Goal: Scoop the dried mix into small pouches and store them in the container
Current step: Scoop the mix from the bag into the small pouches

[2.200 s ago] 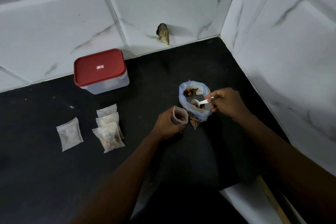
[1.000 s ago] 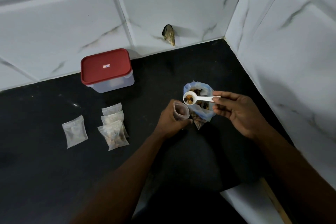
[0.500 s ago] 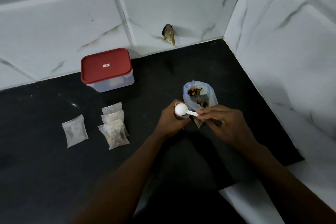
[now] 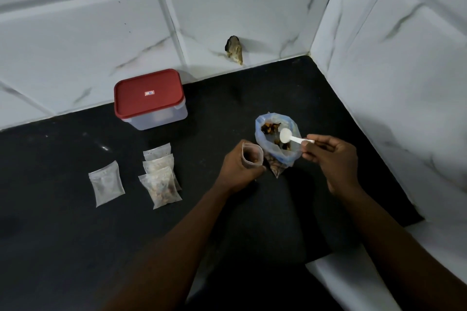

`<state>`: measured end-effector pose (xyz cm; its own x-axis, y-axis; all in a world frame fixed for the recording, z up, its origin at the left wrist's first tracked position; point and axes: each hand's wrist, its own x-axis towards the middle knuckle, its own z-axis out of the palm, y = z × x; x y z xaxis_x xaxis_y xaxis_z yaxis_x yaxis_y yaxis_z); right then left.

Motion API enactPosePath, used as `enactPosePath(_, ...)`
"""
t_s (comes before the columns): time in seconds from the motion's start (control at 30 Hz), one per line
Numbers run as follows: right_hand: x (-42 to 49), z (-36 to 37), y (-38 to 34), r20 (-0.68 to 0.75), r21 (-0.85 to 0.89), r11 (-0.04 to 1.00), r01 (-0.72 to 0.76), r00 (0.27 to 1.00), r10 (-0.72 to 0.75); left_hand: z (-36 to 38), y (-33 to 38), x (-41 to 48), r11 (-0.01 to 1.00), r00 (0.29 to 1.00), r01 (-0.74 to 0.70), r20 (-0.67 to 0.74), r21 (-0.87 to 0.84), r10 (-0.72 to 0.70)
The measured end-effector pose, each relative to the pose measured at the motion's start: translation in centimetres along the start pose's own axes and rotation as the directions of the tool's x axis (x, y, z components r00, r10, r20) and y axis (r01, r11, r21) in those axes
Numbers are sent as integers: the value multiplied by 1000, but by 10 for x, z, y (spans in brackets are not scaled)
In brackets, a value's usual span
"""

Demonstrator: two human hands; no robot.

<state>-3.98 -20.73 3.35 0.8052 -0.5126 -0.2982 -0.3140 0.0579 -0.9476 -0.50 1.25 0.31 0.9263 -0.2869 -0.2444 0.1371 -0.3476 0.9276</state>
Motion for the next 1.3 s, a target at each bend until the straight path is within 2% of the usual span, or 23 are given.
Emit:
enactPosePath(0.2, 15, 17, 21, -1, -334, 941, 53, 998, -57, 2, 0, -3, 998, 999, 51, 2, -28, -51)
enactPosePath(0.27, 11, 21, 24, 34, -508, 842, 182, 981, -191, 1, -1, -5, 997, 997, 69, 28, -45, -68)
enactPosePath(0.33, 1, 23, 23, 70, -600, 727, 334, 927, -368, -1, -1, -7, 993, 995, 86, 53, -81, -82)
enactPosePath(0.37, -5, 25, 19, 104, -584, 707, 399, 900, -423, -2, -1, -8, 989, 993, 101, 65, -111, -94)
enactPosePath(0.43, -22, 30, 11, 244, -455, 734, 504, 864, -441, -4, 1, -10, 974, 989, 135, 86, -180, -121)
enactPosePath(0.53, -42, 43, 8, 414, -321, 813, 486, 844, -341, -8, 0, -14, 964, 991, 118, 88, -239, -99)
enactPosePath(0.63, -51, 56, 11, 436, -307, 863, 402, 865, -248, -15, -3, -22, 964, 997, 70, 56, -257, -58)
enactPosePath(0.87, -70, 84, 12, 517, -219, 890, 401, 821, -243, -55, -10, -56, 934, 999, 33, 10, -357, -32)
enactPosePath(1.1, -90, 113, 11, 555, -150, 956, 251, 822, -129, -90, -25, -94, 931, 993, -24, -116, -365, -20)
enactPosePath(1.3, -109, 141, 12, 551, -88, 982, 166, 829, -91, -113, -42, -110, 918, 977, -118, -212, -379, 38)
